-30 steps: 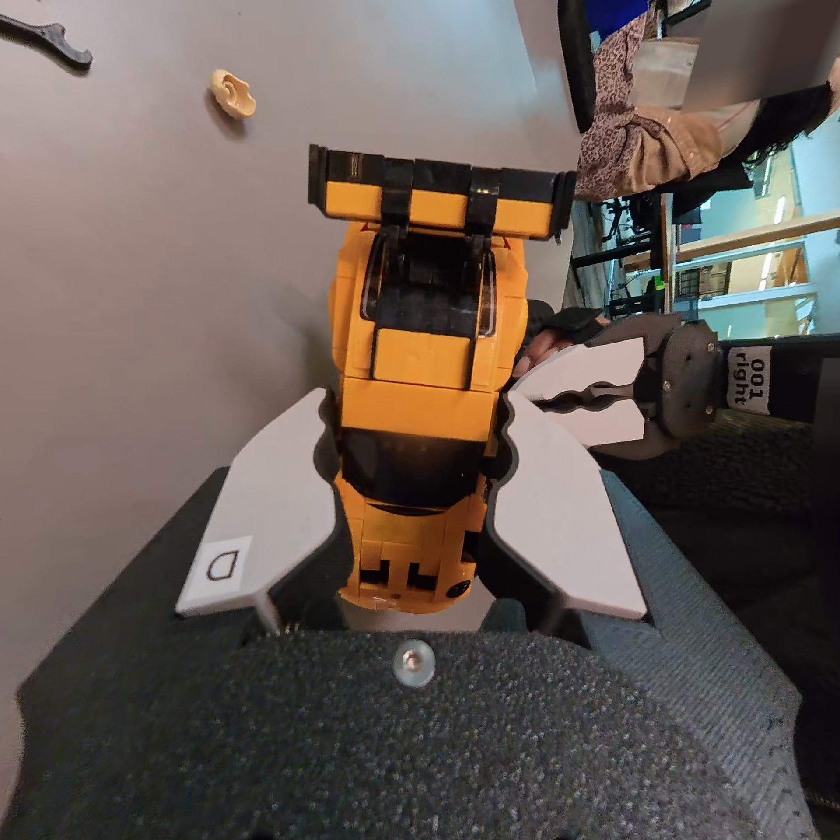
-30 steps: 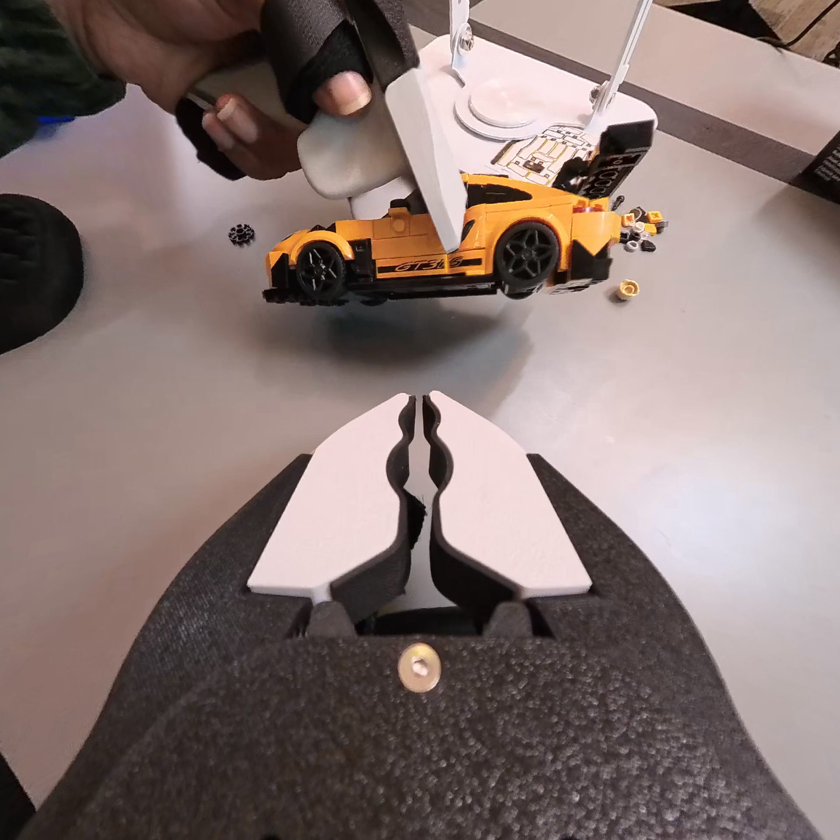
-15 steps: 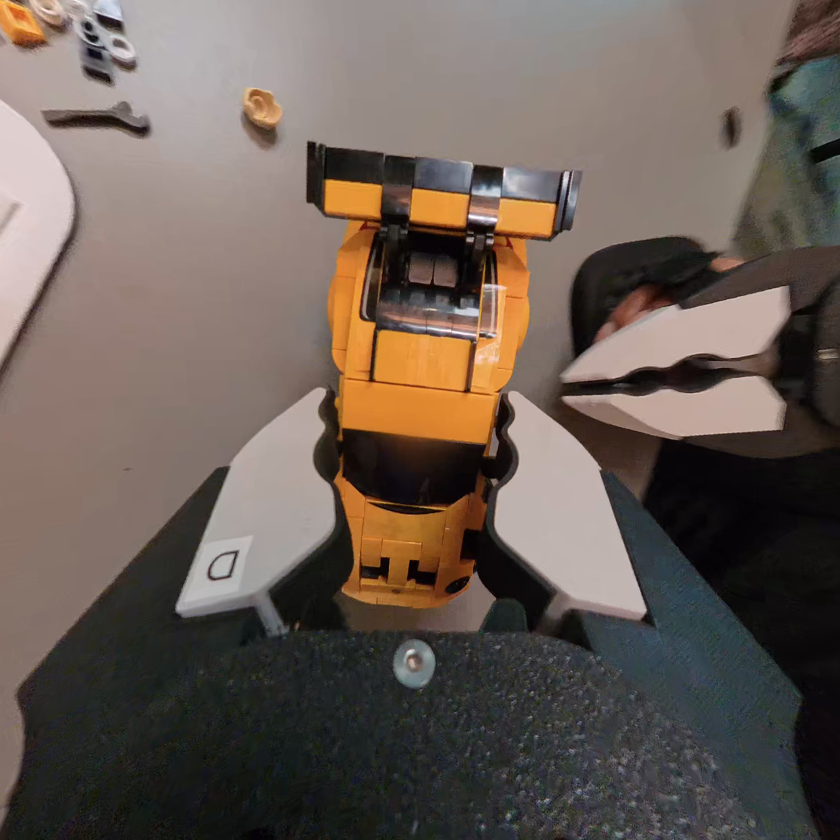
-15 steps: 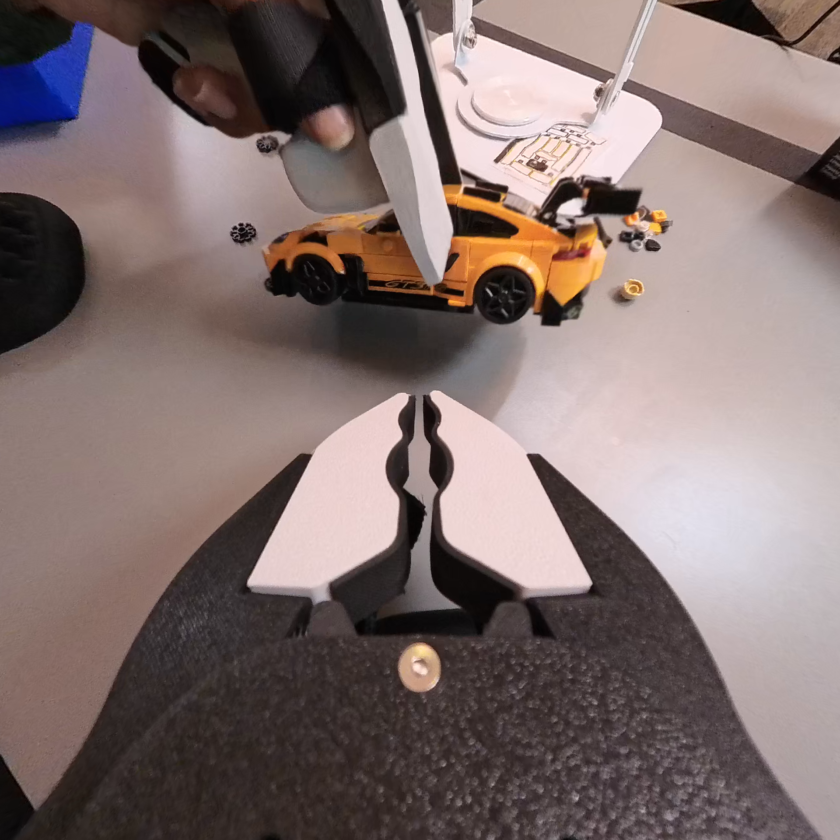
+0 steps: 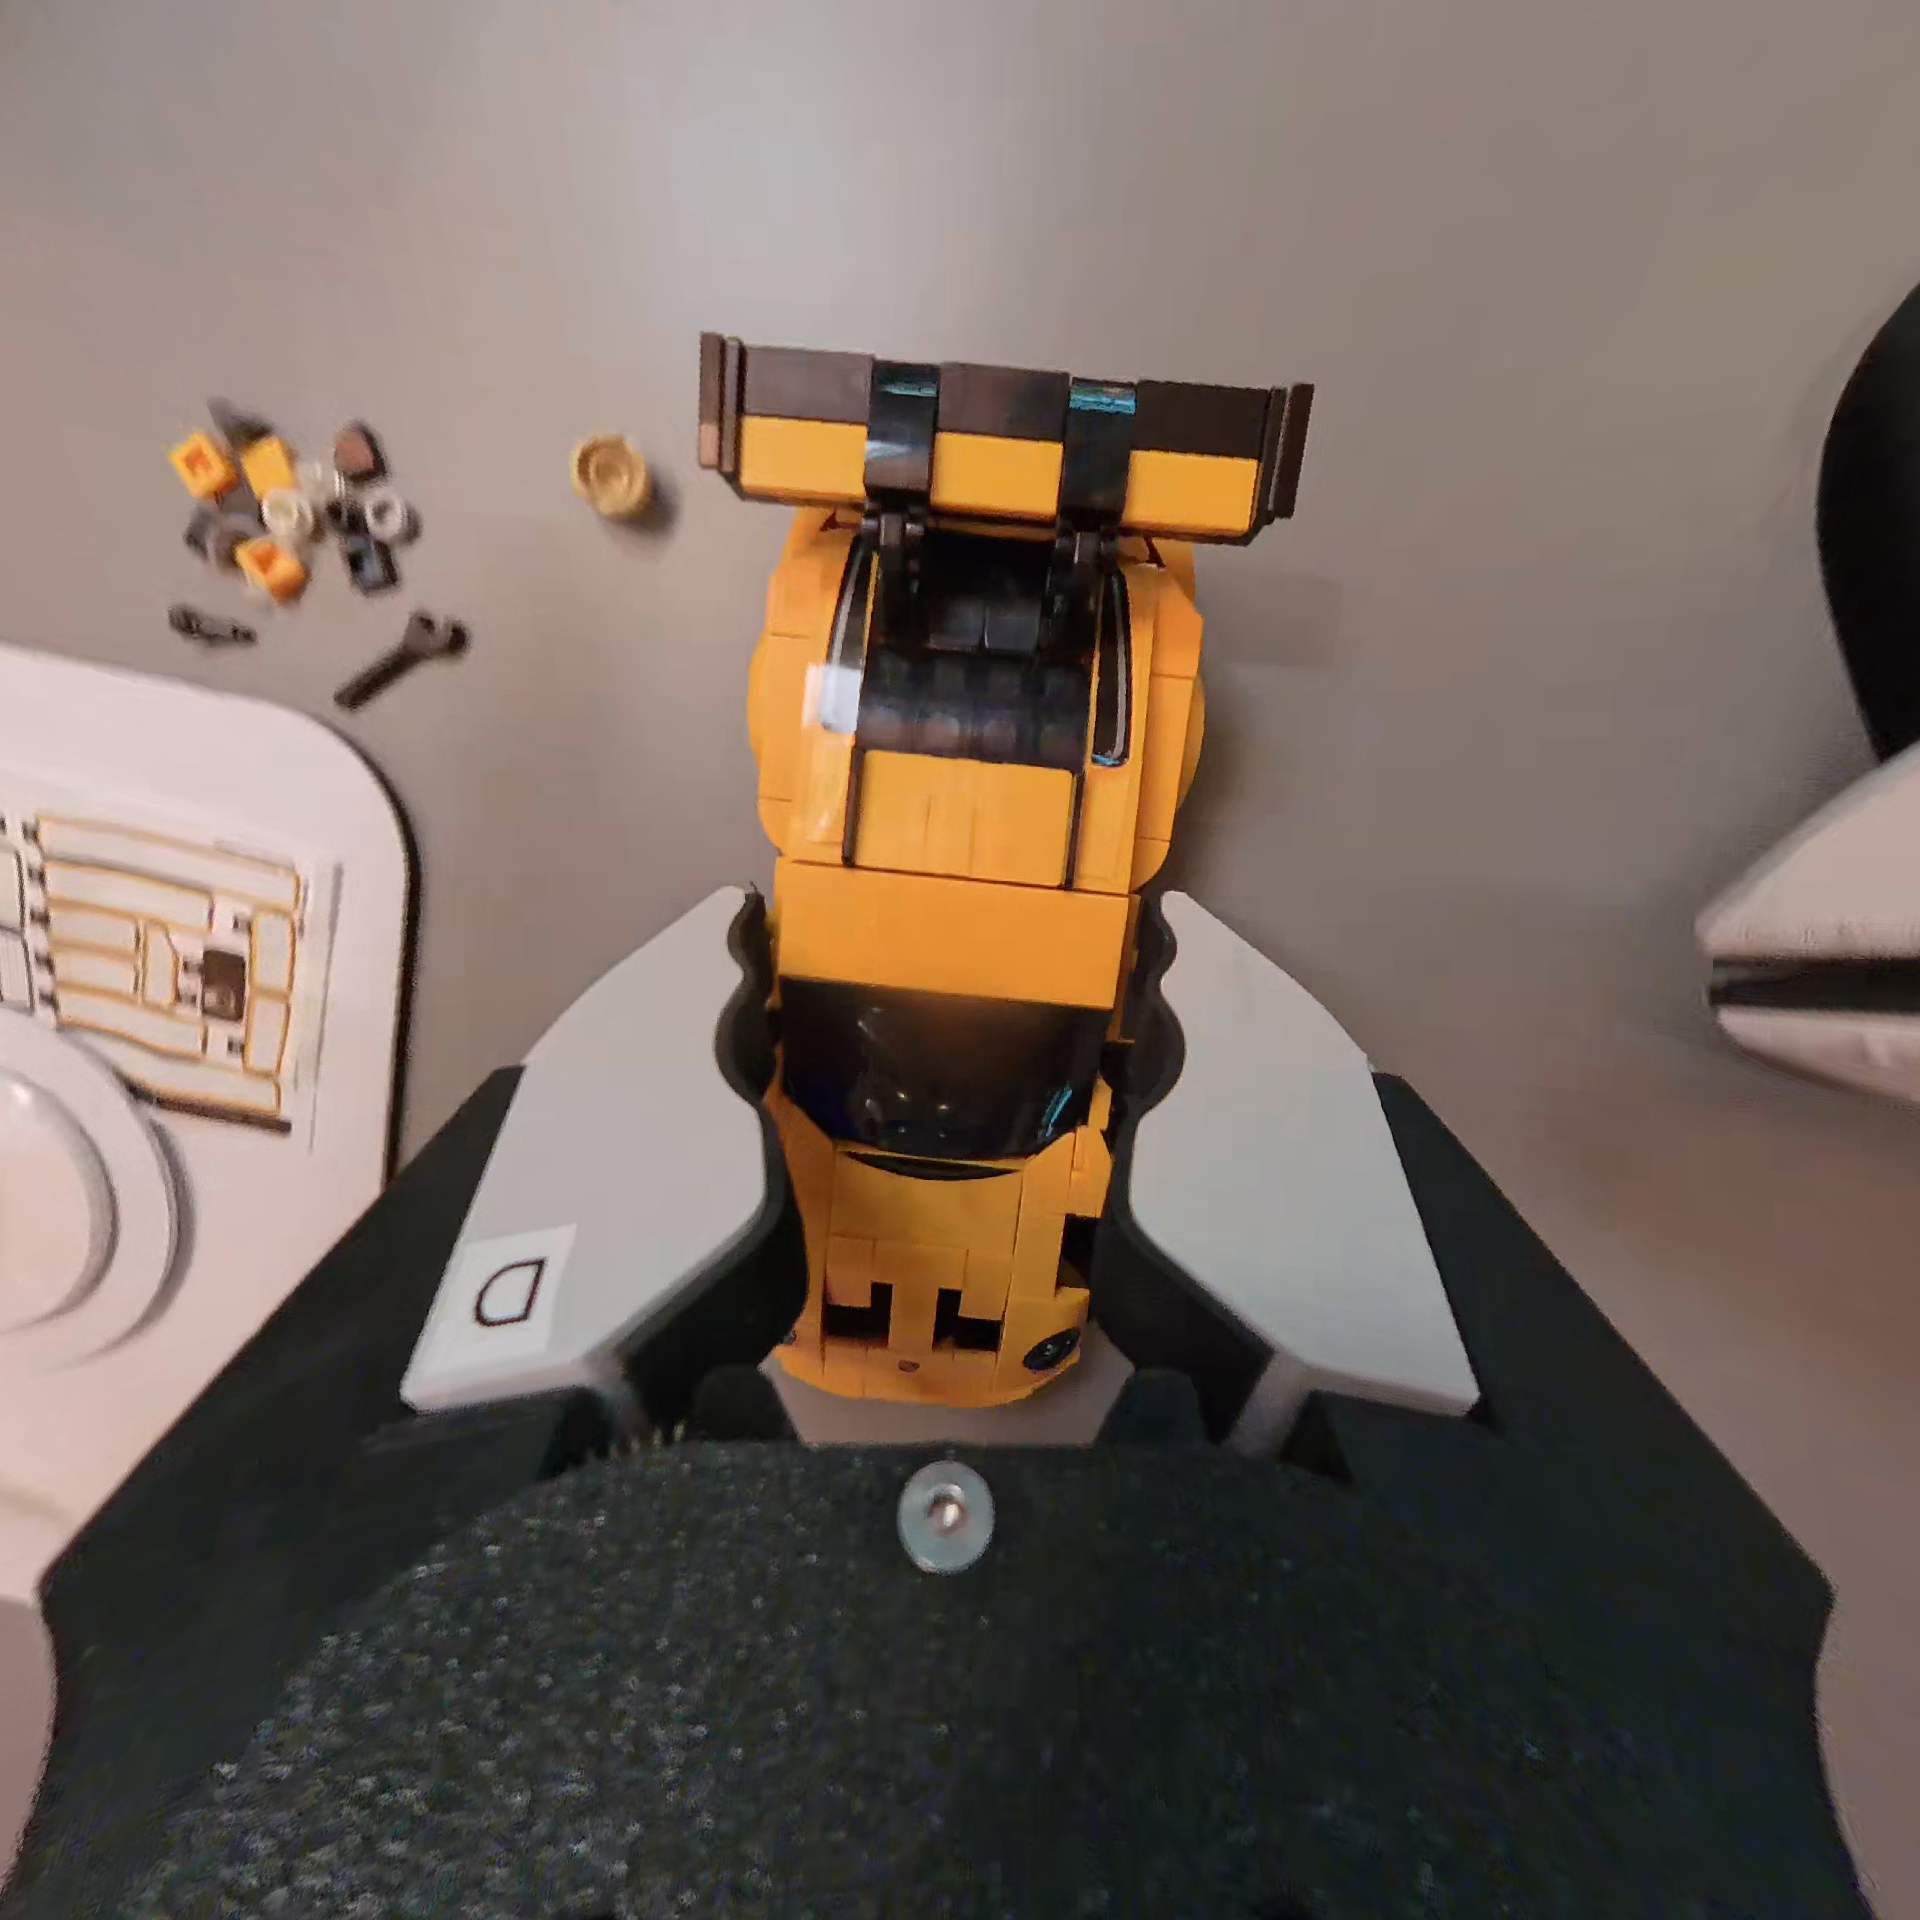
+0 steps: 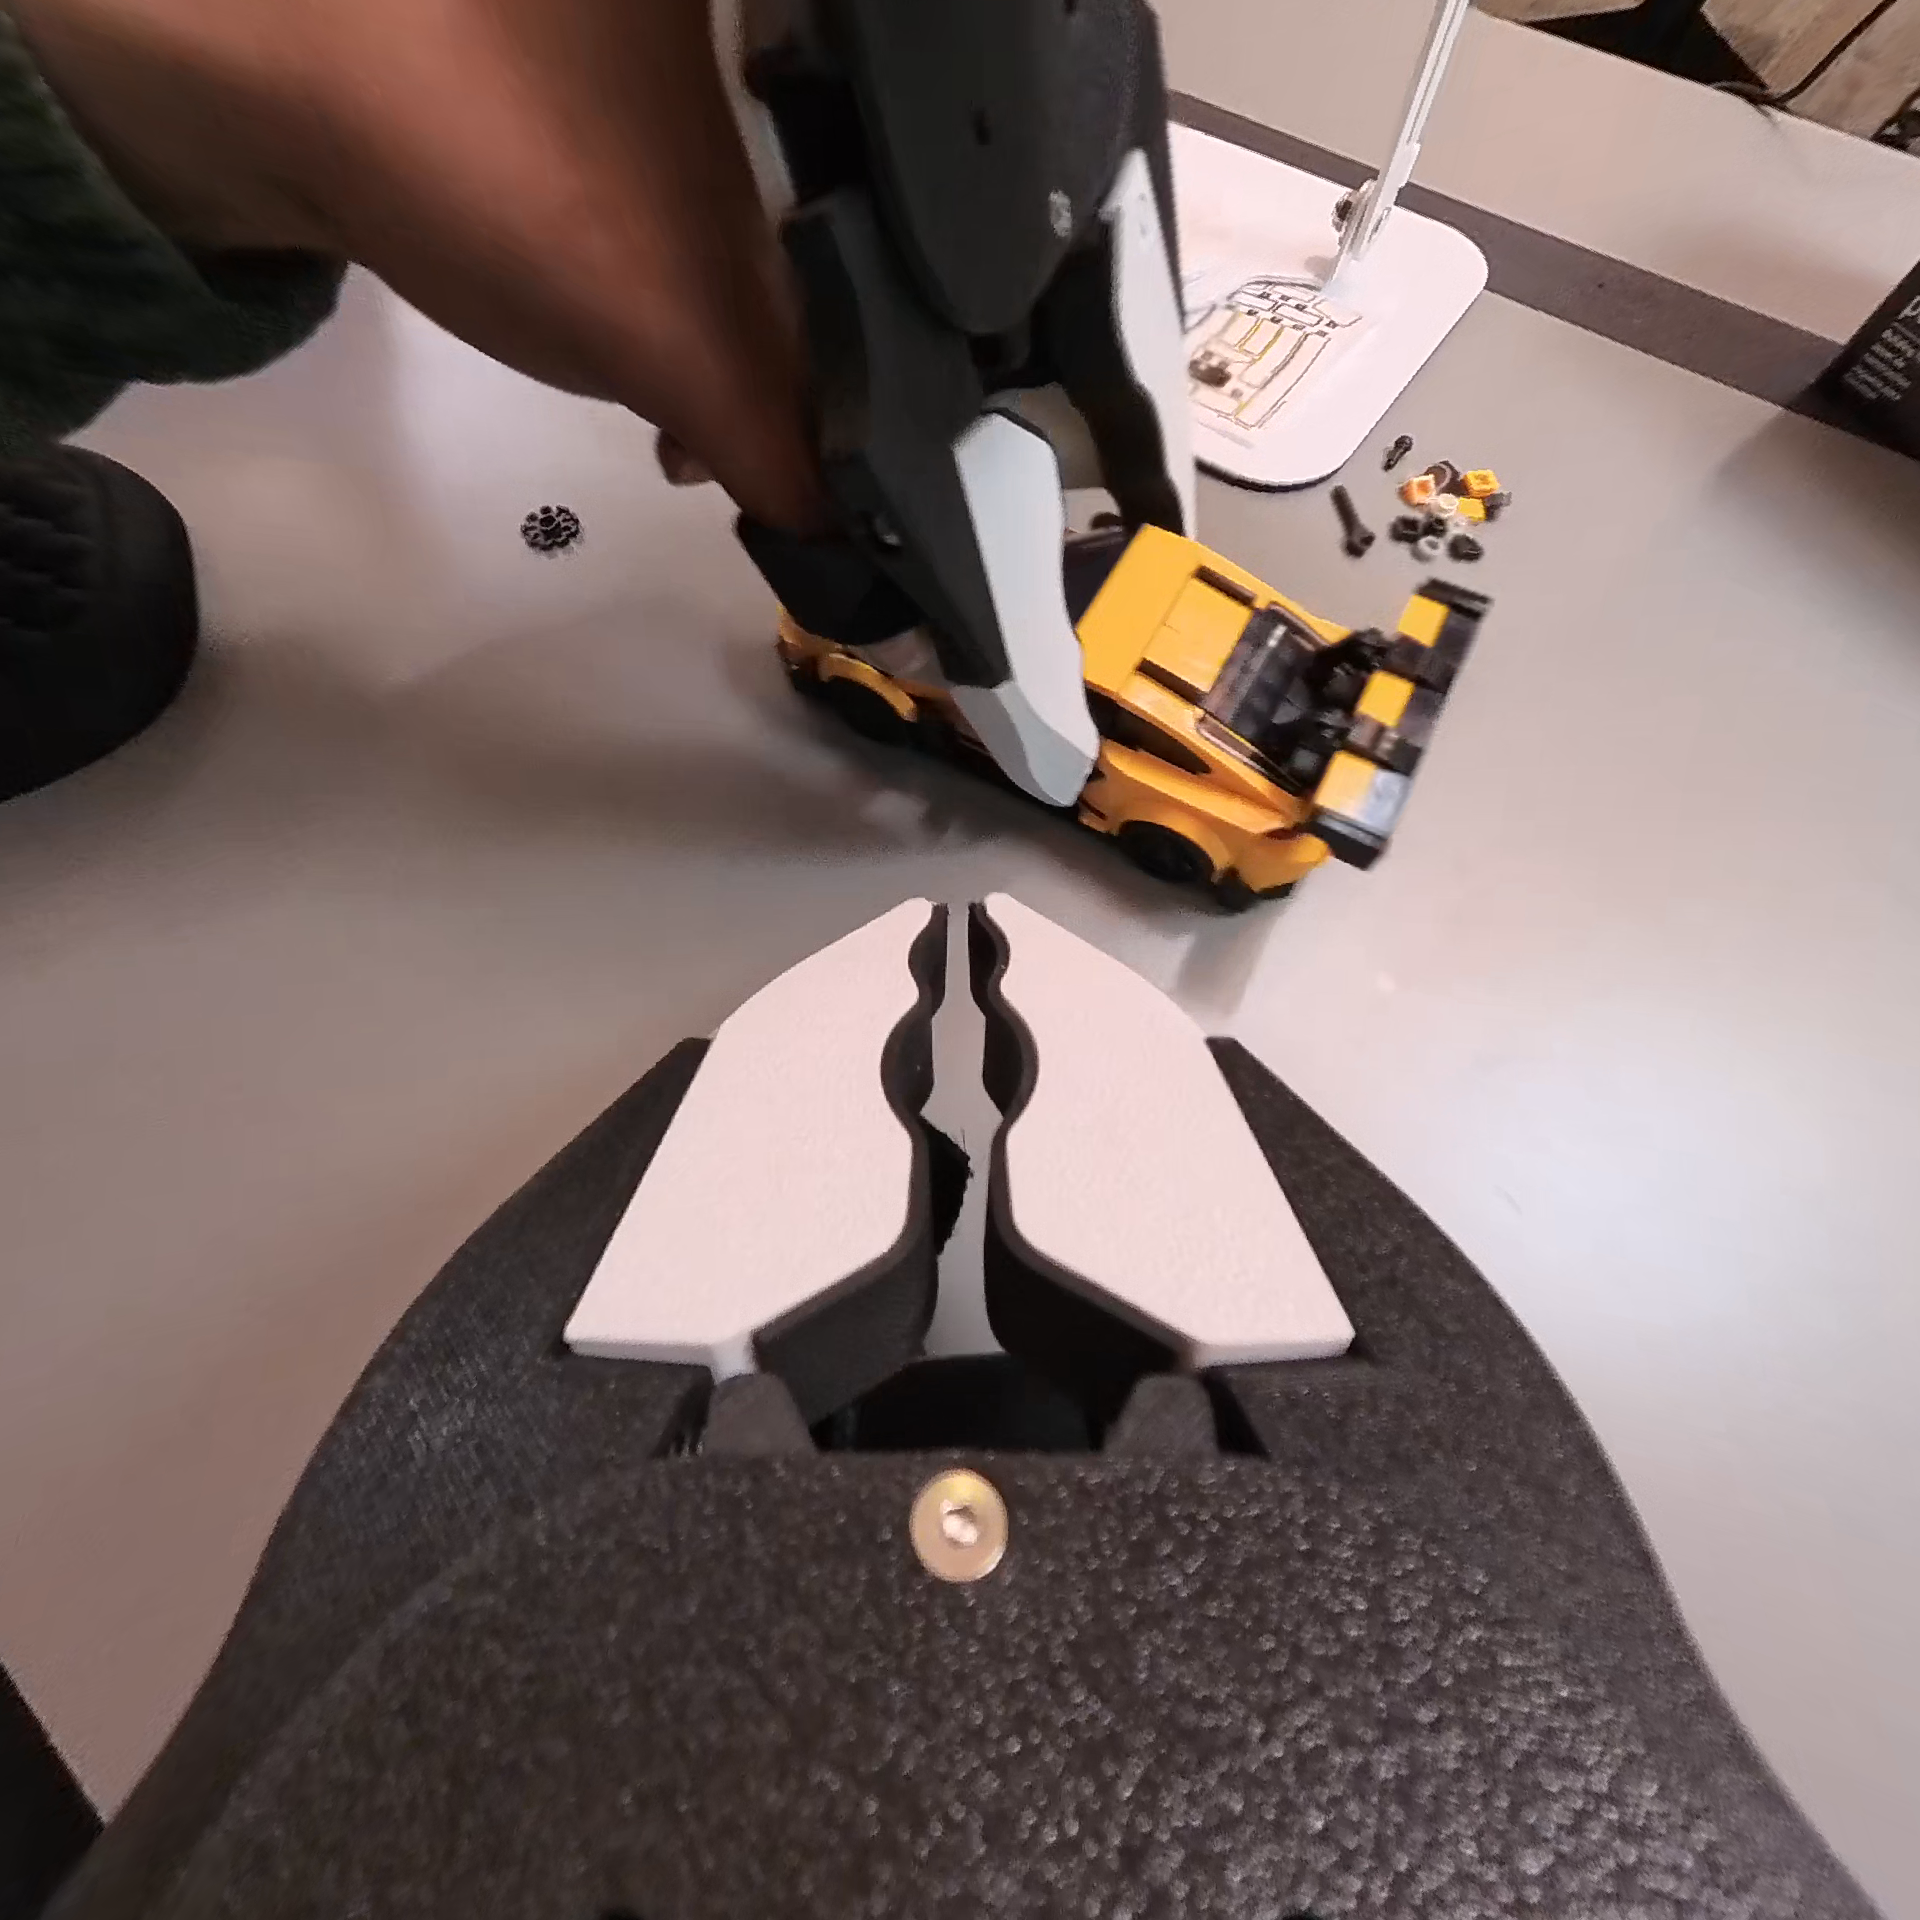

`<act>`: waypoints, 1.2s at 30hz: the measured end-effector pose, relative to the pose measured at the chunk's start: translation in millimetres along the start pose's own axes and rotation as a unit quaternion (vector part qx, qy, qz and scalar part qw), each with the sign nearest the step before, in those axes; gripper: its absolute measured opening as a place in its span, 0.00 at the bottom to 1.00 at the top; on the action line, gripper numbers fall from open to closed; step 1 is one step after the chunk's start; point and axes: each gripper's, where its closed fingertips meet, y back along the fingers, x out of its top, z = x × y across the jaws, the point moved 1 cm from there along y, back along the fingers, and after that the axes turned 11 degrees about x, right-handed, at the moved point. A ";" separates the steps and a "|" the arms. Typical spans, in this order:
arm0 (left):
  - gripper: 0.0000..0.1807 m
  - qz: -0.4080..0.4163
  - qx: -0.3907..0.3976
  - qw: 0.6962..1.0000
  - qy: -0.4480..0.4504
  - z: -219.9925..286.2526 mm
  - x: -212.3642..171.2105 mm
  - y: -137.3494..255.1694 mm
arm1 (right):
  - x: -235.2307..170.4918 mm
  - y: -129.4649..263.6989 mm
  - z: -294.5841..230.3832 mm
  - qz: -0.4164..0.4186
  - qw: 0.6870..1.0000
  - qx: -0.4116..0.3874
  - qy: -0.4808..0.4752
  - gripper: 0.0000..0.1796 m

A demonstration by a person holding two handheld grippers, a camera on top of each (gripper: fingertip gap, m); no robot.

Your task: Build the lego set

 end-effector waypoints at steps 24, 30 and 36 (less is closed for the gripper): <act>0.37 0.002 -0.055 0.997 -0.058 48.1 190.0 -70.7 | -33.5 66.9 54.0 0.025 0.995 -0.062 -0.080 0.02; 0.37 -0.003 -0.055 0.996 -0.067 40.1 165.6 -62.6 | -48.7 80.7 57.3 0.016 0.992 -0.083 -0.096 0.02; 0.37 -0.012 -0.050 0.997 -0.060 17.7 101.3 -40.7 | -54.1 77.4 50.7 -0.003 0.992 -0.089 -0.091 0.02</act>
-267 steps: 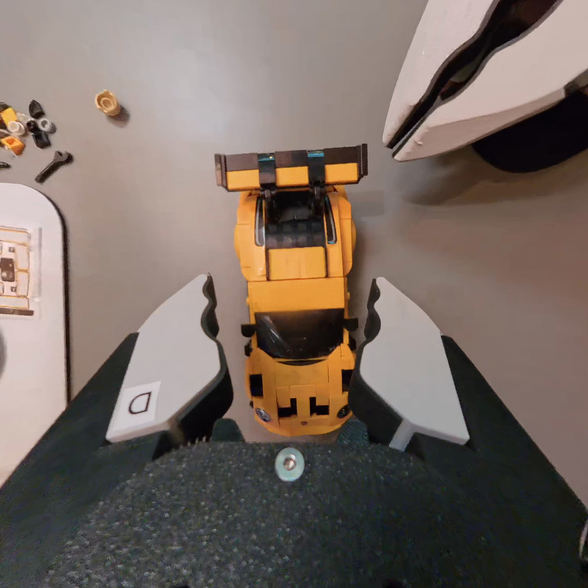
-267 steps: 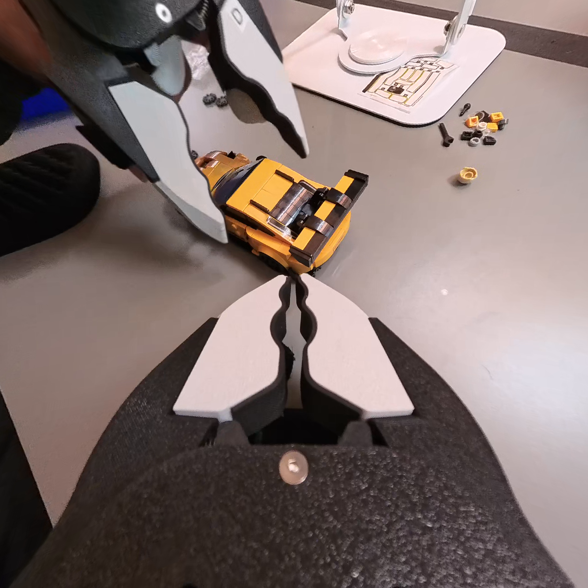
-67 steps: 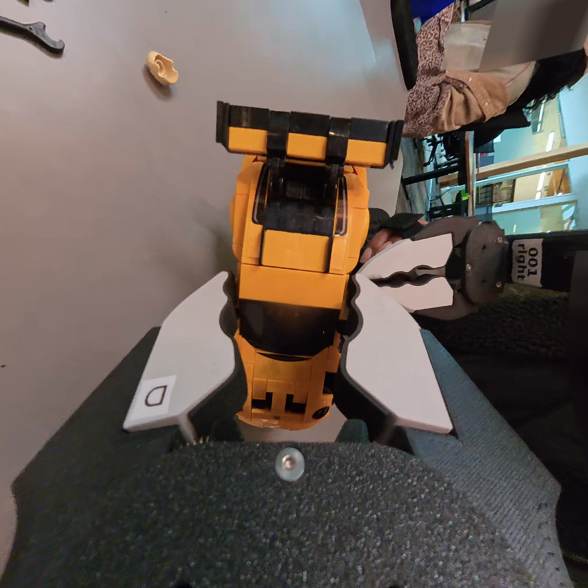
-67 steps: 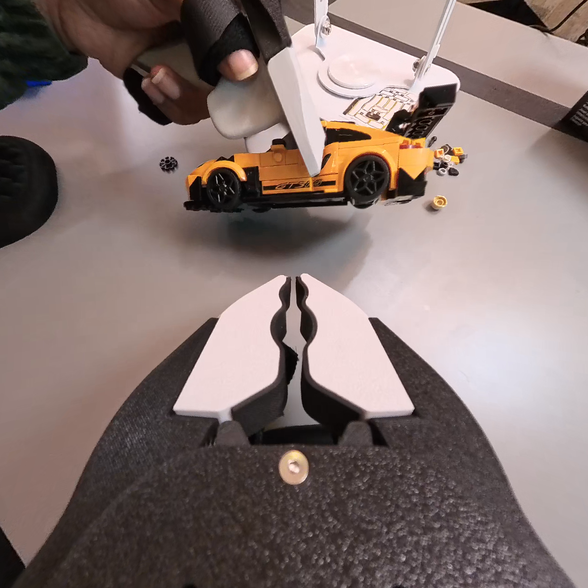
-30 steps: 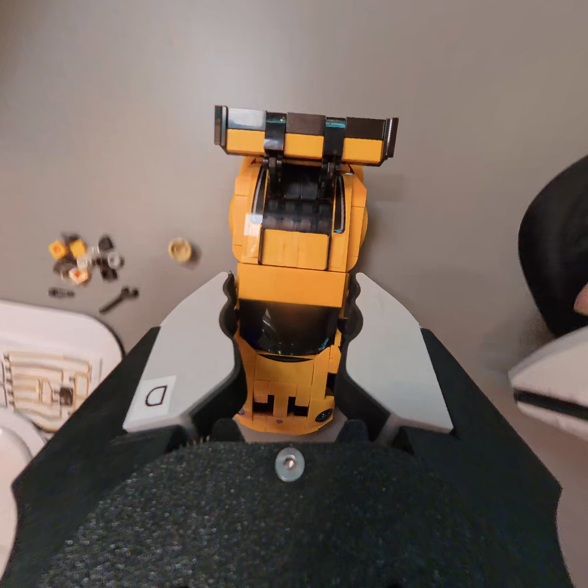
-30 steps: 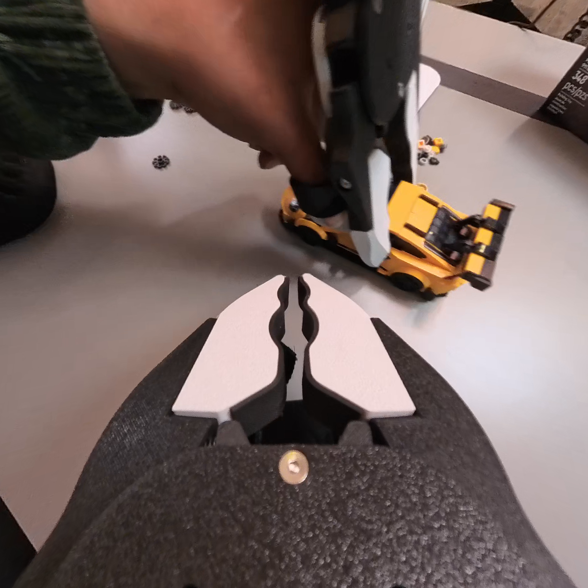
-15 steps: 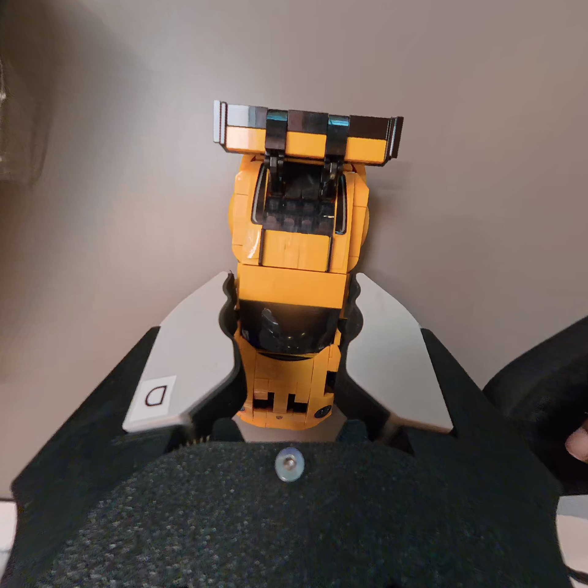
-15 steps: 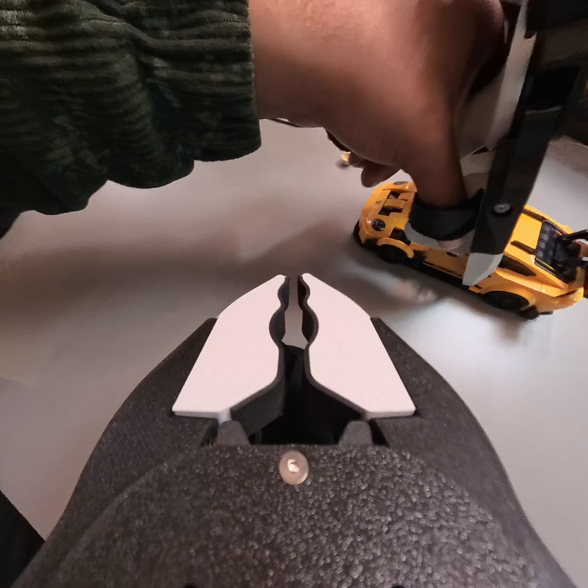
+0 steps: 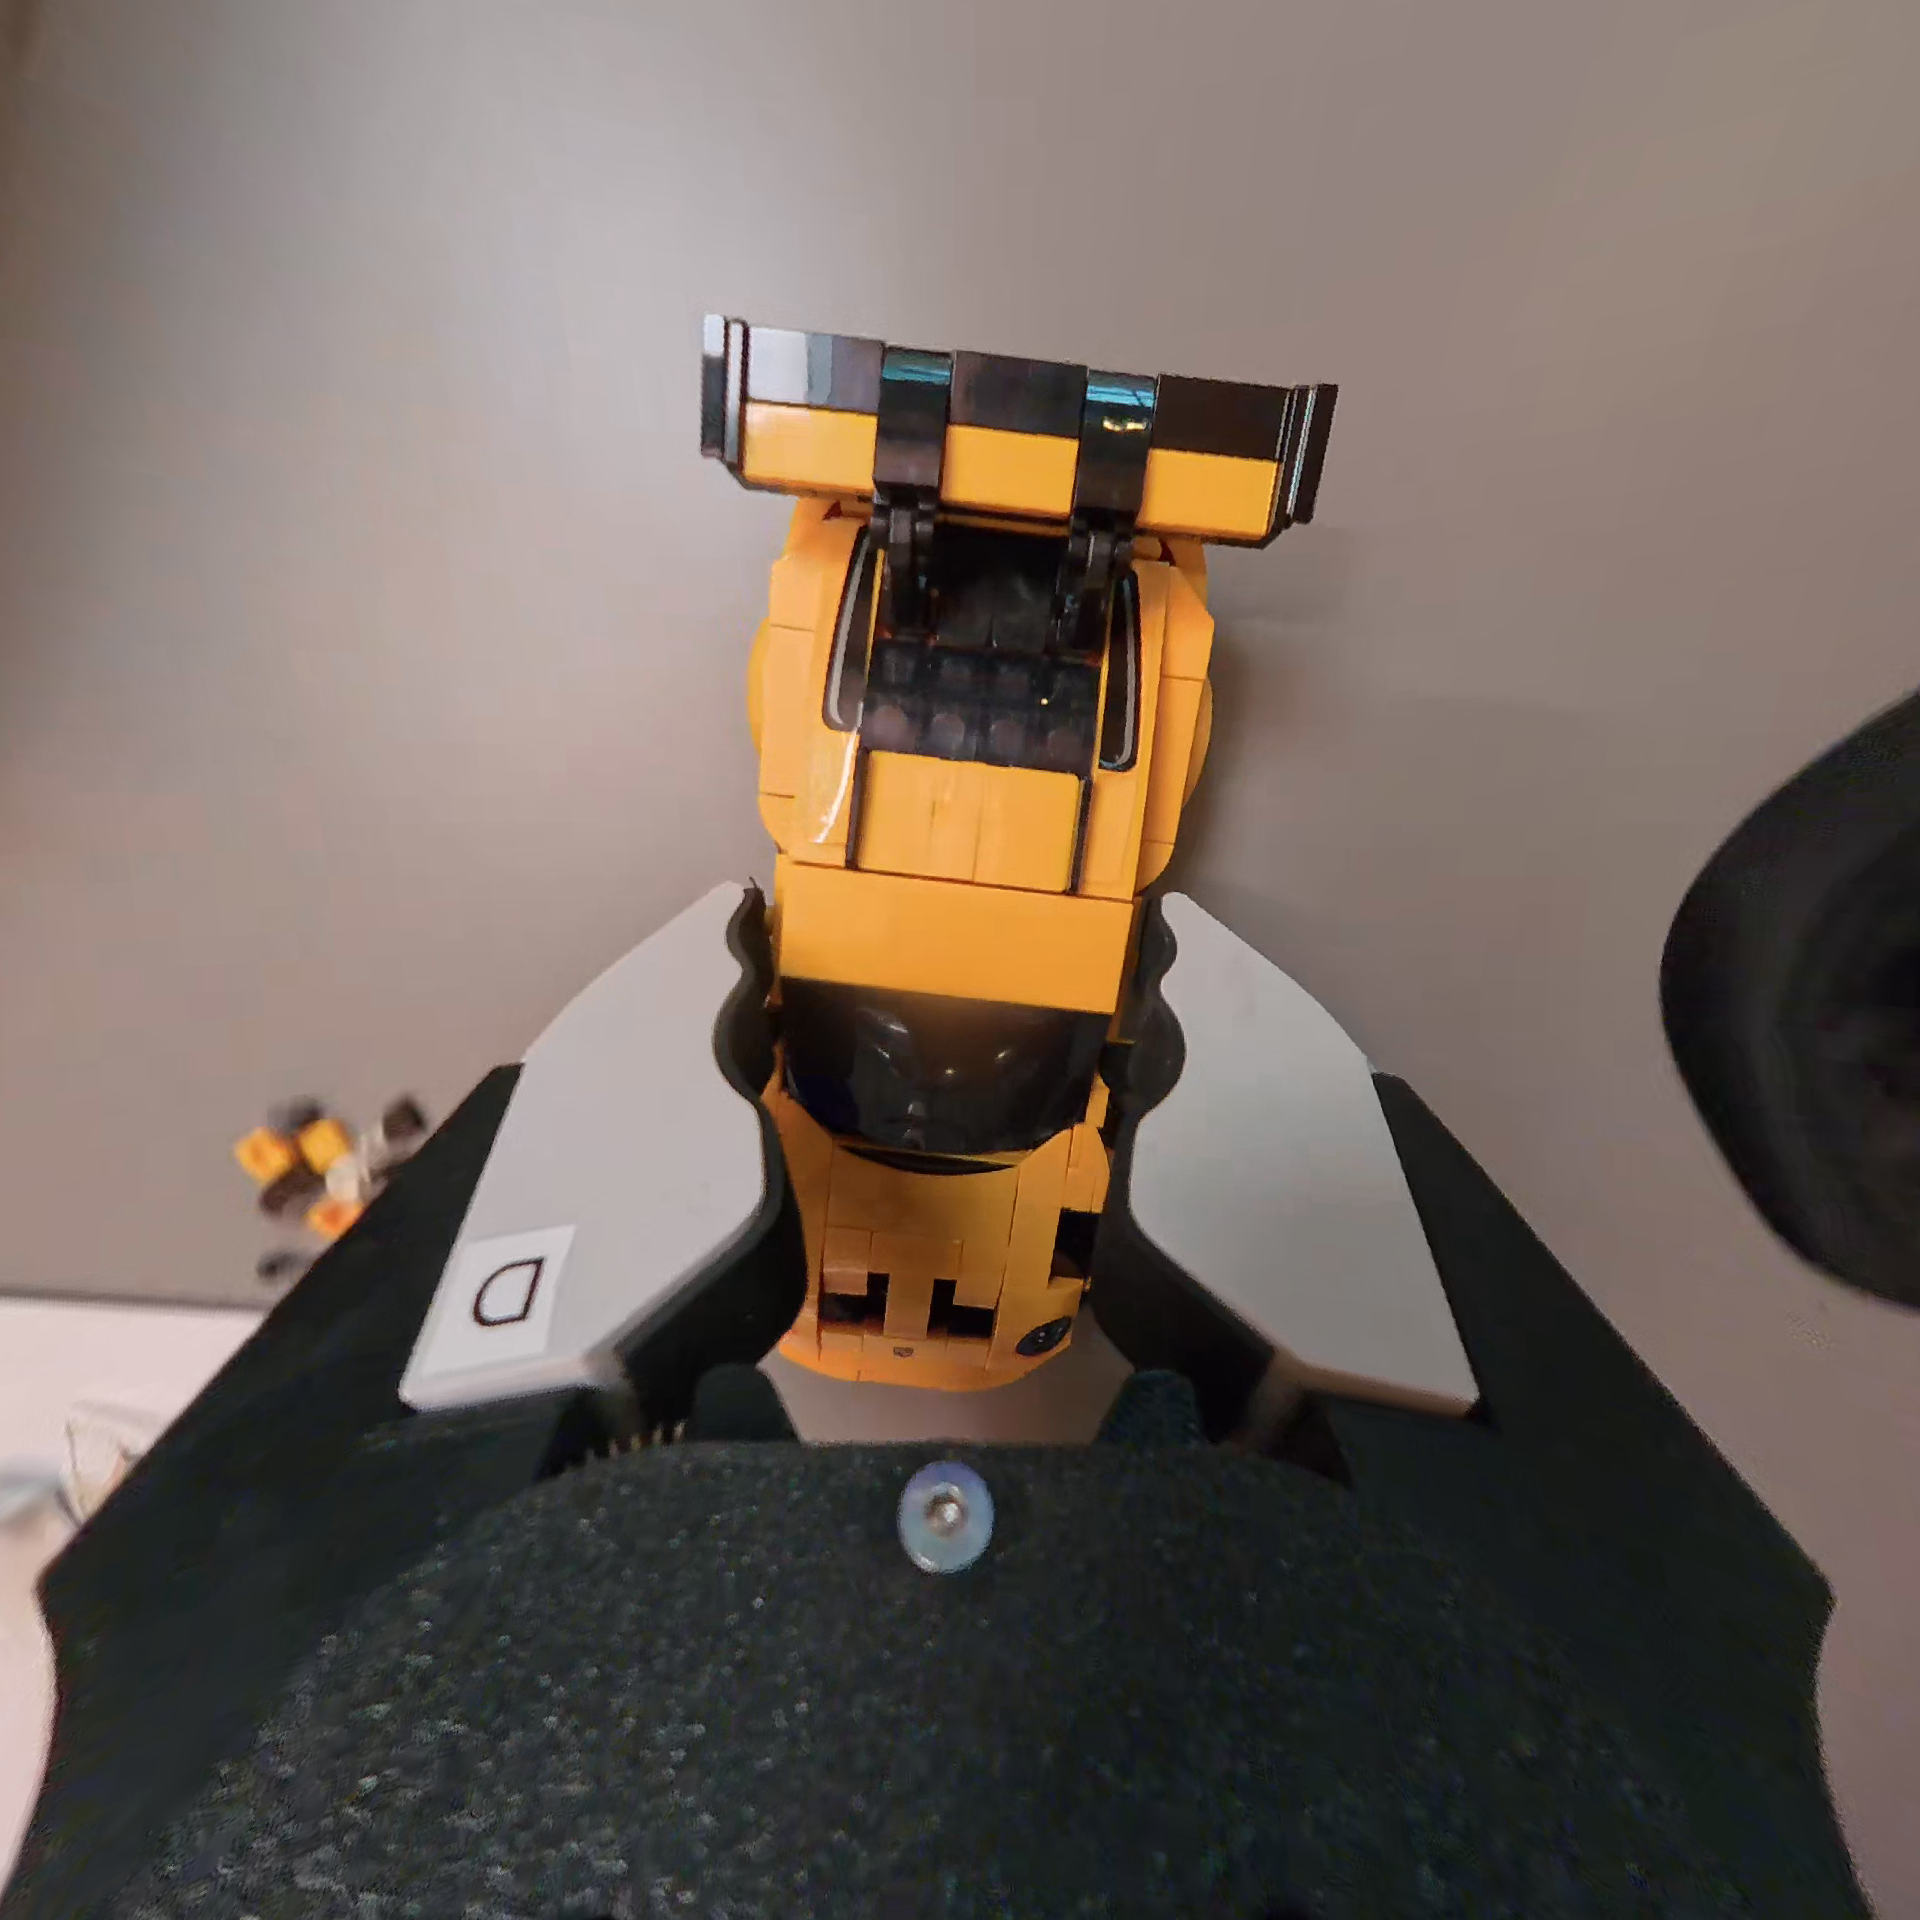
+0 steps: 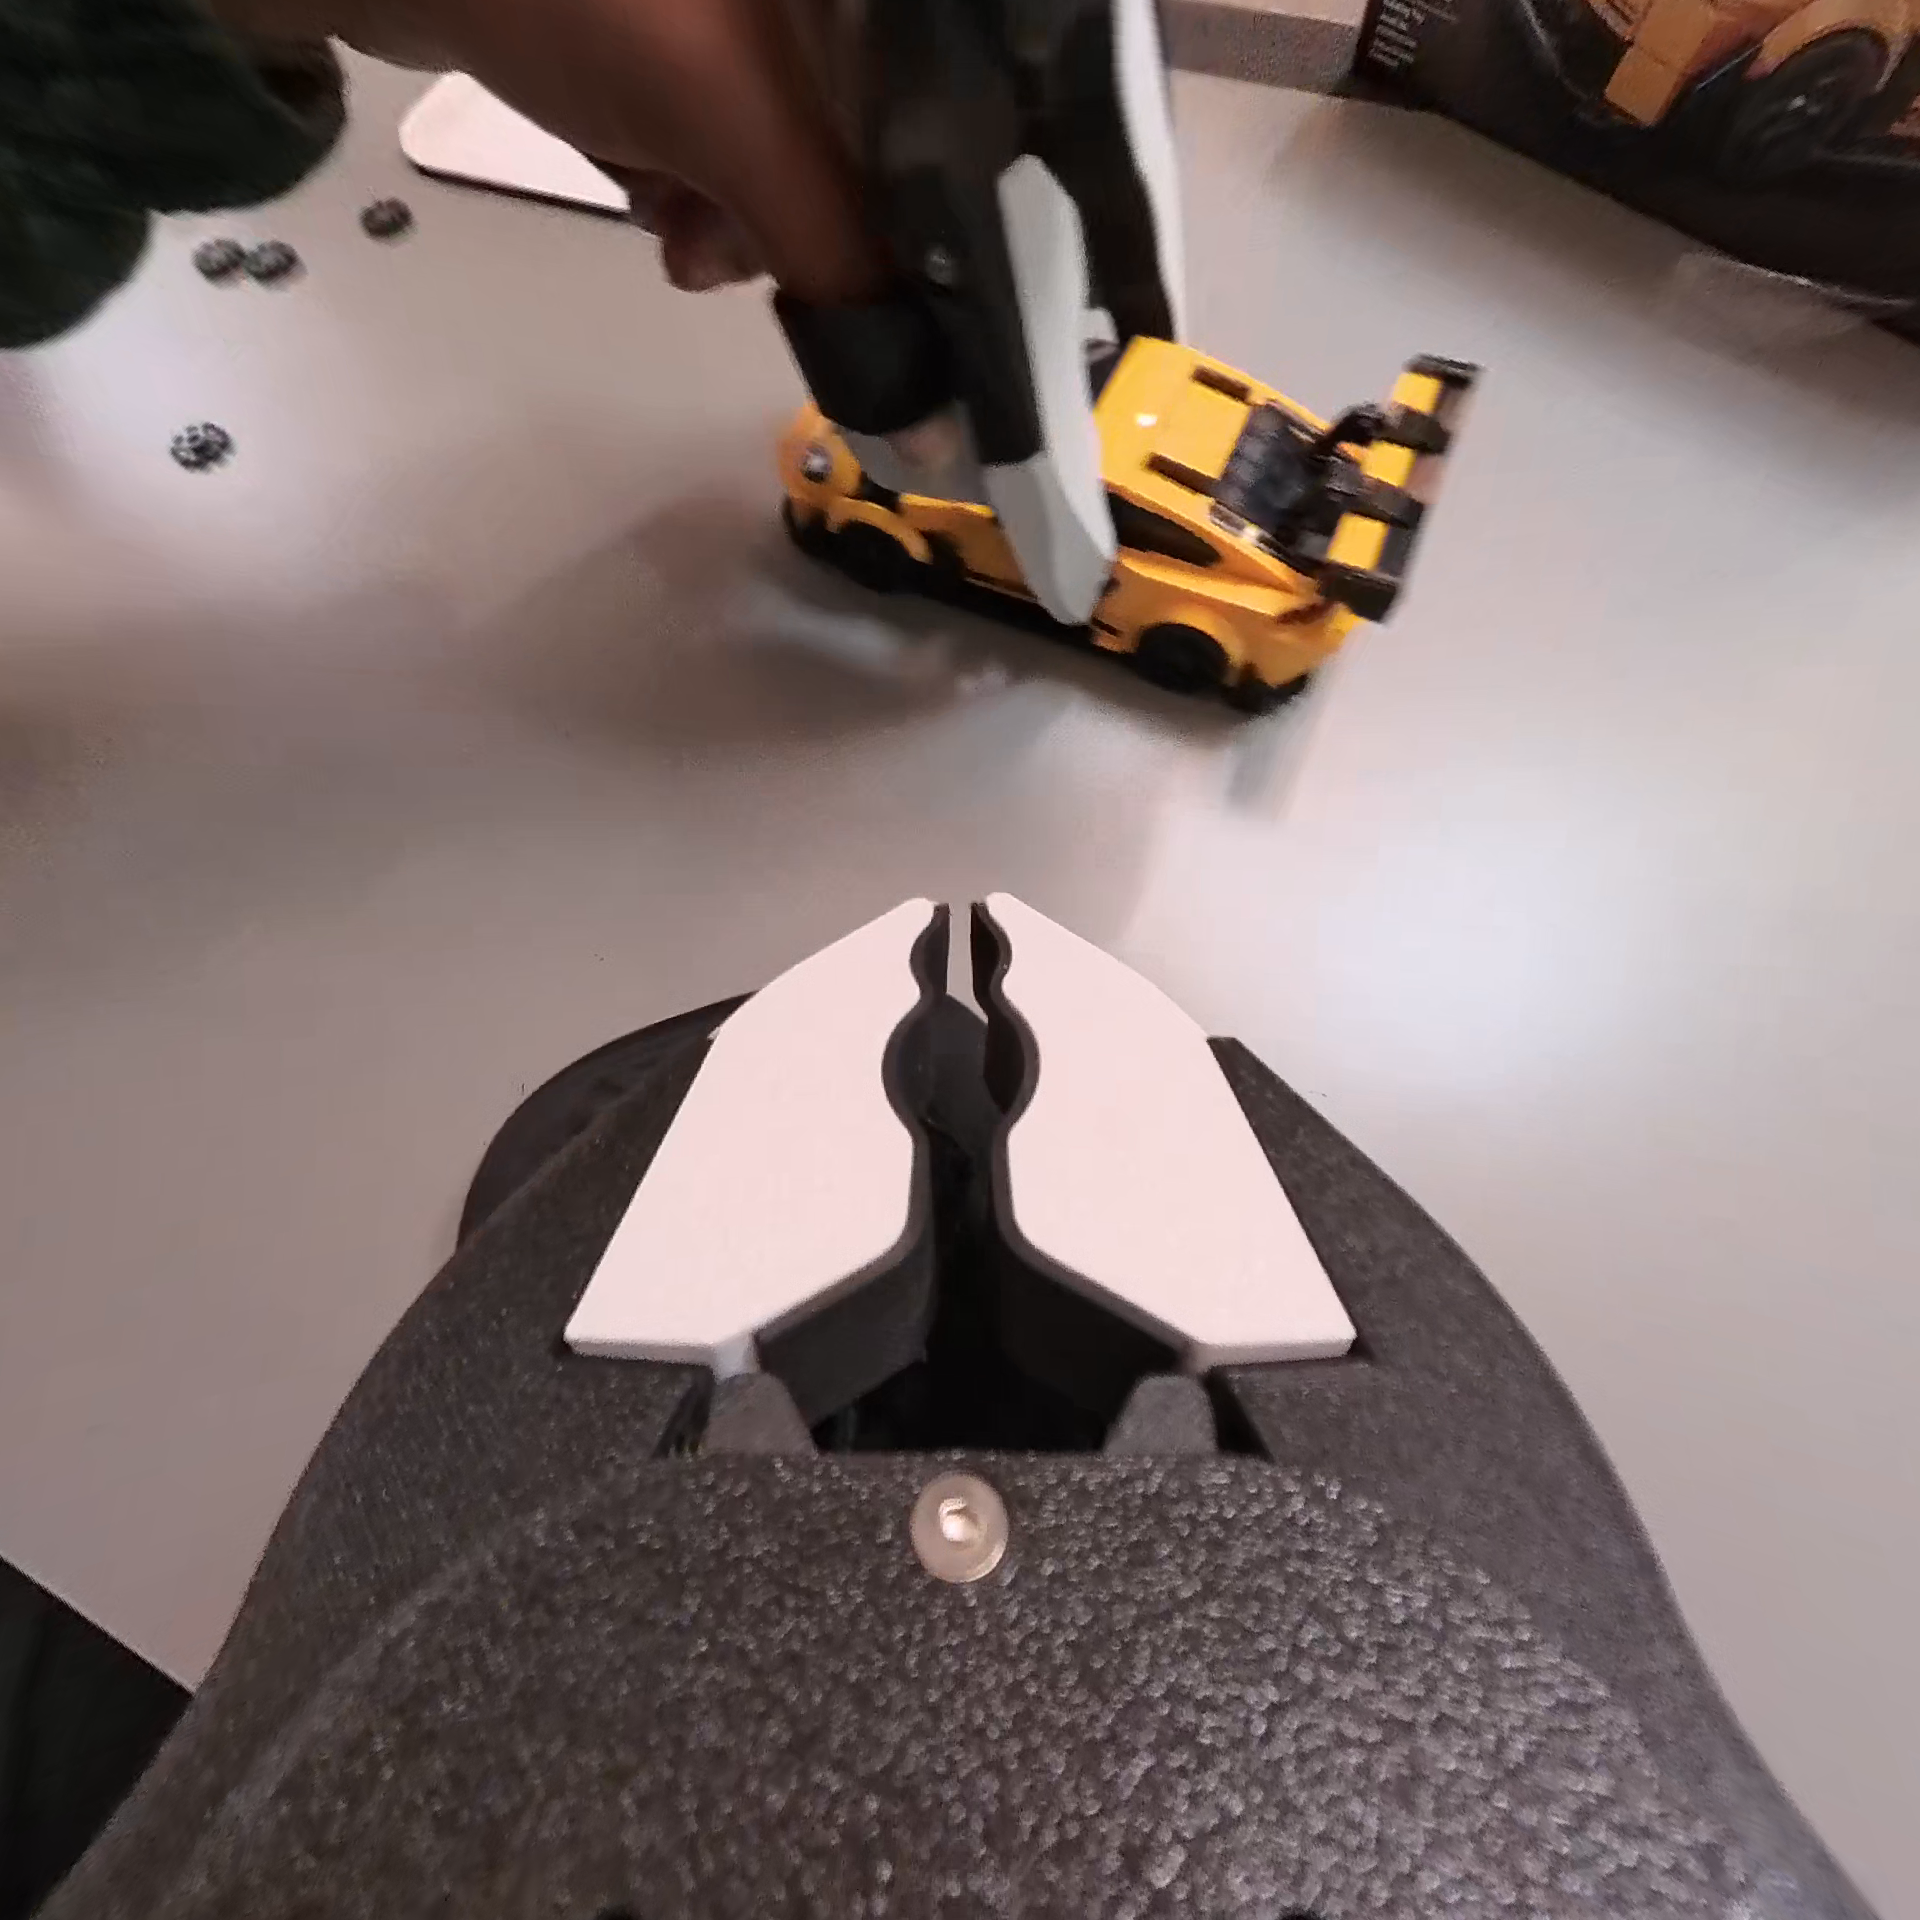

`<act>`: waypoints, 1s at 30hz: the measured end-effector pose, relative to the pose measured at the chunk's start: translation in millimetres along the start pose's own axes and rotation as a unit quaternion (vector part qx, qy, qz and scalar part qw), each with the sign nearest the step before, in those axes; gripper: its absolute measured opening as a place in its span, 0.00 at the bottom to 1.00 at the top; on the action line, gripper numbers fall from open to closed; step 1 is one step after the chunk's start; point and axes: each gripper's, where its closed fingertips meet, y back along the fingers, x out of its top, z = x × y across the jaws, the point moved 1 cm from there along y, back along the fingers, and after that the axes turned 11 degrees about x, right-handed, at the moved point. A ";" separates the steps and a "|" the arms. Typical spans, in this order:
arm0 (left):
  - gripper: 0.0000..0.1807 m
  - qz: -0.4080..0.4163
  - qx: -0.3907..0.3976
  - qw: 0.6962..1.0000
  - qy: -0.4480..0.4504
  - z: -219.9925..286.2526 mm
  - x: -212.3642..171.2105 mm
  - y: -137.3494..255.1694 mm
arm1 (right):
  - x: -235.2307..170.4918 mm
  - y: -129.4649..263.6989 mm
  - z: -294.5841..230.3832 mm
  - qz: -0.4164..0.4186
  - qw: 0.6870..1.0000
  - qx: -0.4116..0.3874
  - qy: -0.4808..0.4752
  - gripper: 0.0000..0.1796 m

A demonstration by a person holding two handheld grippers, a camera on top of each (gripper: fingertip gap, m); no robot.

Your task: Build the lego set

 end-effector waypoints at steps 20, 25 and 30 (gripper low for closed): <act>0.38 0.010 0.031 0.998 0.047 -17.0 -198.9 68.5 | 23.1 -57.3 -73.5 -0.024 0.994 0.047 0.091 0.00; 0.38 0.040 0.026 0.999 0.001 -10.9 -220.0 76.6 | 36.0 -77.9 -89.9 -0.011 0.992 0.040 0.116 0.00; 0.37 0.051 0.014 0.999 0.005 -6.7 -231.0 84.5 | 40.1 -86.3 -96.8 -0.018 0.991 0.047 0.128 0.00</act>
